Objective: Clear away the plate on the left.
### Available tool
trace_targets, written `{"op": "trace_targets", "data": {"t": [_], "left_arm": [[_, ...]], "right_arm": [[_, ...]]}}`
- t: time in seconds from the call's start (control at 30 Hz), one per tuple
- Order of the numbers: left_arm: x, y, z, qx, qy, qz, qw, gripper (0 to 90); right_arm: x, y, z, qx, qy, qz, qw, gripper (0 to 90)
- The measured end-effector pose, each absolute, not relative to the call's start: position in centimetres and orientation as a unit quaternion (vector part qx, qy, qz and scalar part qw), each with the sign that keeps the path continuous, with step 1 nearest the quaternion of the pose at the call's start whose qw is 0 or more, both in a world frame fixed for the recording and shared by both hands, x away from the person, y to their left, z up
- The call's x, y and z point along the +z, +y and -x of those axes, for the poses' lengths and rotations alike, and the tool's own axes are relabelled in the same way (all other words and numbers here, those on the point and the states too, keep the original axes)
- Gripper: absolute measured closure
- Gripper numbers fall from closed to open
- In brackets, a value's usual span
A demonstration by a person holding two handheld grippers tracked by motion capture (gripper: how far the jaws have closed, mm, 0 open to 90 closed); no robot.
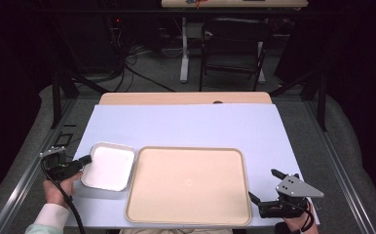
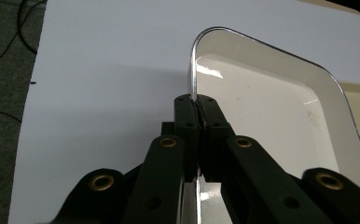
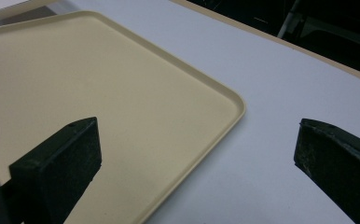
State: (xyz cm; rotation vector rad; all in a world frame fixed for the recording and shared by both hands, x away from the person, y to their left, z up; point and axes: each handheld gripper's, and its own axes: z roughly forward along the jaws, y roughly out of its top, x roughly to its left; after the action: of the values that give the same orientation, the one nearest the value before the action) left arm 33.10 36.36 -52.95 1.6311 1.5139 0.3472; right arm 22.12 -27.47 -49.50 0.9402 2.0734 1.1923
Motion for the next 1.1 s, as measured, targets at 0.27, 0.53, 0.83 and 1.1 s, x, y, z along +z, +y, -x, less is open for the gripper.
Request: {"op": "trace_targets", "data": {"t": [0.27,0.53,0.83,1.1], "left_arm": [[-52.1,35.6,-32.7,0.143,0.598,-0.648,0.449,88.3],[-51.3,34.8,-32.6,0.145,0.588,-0.647,0.464,88.3],[-50.3,33.0,-32.3,0.145,0.565,-0.650,0.487,88.3],[-49.6,30.6,-32.3,0.140,0.538,-0.662,0.502,88.3]], "right_arm": [[-49.4,-27.2,-22.4,0.449,0.768,-0.359,0.282,0.1],[-49.1,-26.5,-23.0,0.449,0.767,-0.363,0.279,0.1],[-49.0,-25.0,-23.6,0.451,0.772,-0.357,0.270,0.2],[-48.9,-24.1,-24.1,0.454,0.774,-0.354,0.263,0.1]]}}
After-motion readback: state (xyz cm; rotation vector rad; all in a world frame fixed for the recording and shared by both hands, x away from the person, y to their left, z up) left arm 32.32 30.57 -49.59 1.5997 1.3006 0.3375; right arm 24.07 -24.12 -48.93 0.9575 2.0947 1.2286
